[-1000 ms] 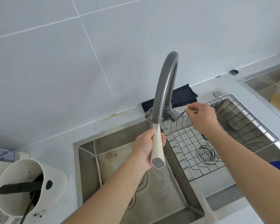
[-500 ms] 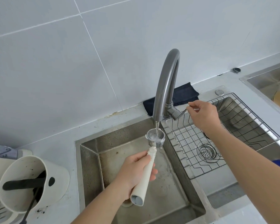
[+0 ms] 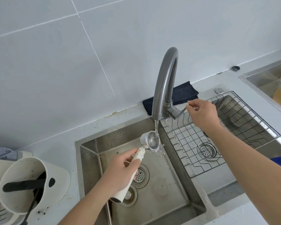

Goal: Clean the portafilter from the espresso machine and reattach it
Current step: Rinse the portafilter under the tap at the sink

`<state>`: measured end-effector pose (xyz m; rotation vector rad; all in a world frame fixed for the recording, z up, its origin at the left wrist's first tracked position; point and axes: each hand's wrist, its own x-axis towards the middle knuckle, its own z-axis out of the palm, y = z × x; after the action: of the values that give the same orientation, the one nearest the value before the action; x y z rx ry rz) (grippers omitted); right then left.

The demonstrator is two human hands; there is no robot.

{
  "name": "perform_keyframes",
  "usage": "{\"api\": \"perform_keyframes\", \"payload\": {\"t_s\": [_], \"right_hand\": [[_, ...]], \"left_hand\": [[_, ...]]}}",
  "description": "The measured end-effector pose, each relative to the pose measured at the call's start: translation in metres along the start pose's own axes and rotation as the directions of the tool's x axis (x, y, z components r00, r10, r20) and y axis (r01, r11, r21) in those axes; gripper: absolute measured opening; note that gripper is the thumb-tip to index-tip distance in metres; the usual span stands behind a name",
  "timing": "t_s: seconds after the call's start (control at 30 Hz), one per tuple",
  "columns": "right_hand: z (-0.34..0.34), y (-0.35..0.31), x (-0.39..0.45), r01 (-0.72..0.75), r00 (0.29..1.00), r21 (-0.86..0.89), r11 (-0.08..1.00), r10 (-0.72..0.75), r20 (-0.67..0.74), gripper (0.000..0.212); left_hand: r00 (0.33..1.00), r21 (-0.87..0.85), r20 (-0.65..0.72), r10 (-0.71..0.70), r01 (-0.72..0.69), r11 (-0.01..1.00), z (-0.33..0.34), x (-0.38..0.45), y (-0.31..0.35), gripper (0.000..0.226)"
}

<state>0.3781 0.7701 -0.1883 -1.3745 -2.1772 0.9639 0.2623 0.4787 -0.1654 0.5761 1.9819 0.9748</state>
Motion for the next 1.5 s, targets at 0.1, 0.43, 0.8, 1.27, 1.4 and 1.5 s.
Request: {"api": "perform_keyframes", "payload": {"t_s": [0.1, 0.43, 0.8, 1.27, 1.4, 1.5], "right_hand": [[0.000, 0.000, 0.000, 0.006, 1.000, 0.006, 1.000, -0.006, -0.006, 0.029], [-0.001, 0.000, -0.001, 0.022, 1.000, 0.002, 1.000, -0.022, -0.014, 0.029], [-0.002, -0.001, -0.003, 0.021, 1.000, 0.023, 1.000, -0.021, -0.019, 0.029], [0.000, 0.001, 0.000, 0.020, 1.000, 0.001, 1.000, -0.020, -0.003, 0.029], [-0.001, 0.001, 0.000, 0.016, 1.000, 0.010, 1.000, -0.016, -0.009, 0.029], [-0.002, 0.000, -0.001, 0.016, 1.000, 0.026, 1.000, -0.016, -0.012, 0.028]], "left_hand": [[0.995, 0.108, -0.022, 0.099, -0.096, 0.989, -0.007, 0.001, 0.001, 0.043], [0.937, 0.451, -0.075, 0.342, -0.274, 0.850, -0.023, 0.003, -0.002, 0.047], [0.896, 0.625, 0.043, 0.442, -0.370, 0.688, -0.013, 0.003, 0.007, 0.046], [0.949, 0.385, -0.044, 0.311, -0.271, 0.882, -0.004, 0.012, -0.008, 0.042], [0.956, 0.378, -0.104, 0.273, -0.216, 0.900, -0.012, 0.011, -0.014, 0.044], [0.954, 0.398, -0.153, 0.259, -0.180, 0.899, -0.021, 0.013, -0.016, 0.044]]}}
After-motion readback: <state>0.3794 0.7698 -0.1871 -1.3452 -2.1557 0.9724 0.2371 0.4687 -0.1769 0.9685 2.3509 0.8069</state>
